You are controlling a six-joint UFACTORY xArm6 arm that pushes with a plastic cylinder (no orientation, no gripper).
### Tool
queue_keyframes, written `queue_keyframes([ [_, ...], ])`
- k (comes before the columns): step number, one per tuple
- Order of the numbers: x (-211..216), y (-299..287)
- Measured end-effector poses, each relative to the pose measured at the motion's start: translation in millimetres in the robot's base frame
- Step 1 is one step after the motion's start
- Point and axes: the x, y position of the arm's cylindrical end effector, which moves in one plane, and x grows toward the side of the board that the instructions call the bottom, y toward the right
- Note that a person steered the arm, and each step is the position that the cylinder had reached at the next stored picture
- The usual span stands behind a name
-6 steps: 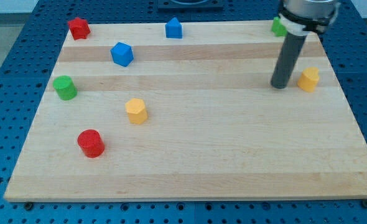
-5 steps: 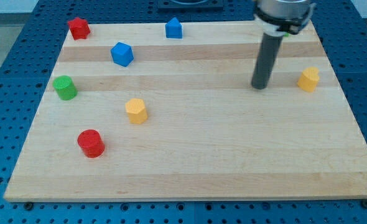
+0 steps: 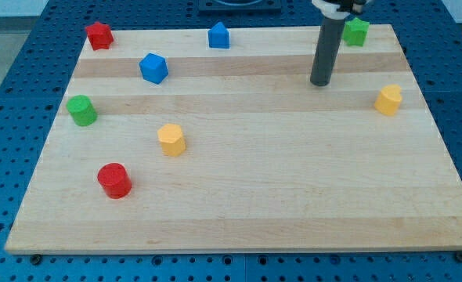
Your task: Push the red circle with blue cube towards the bottom left of the board
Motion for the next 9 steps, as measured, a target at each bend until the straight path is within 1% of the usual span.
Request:
queue_keyframes([
  [1,-36,-11],
  [2,-55,-38],
  [3,-44,-79],
  [6,-42,-204],
  [8,-45,-247],
  [9,-56,-258],
])
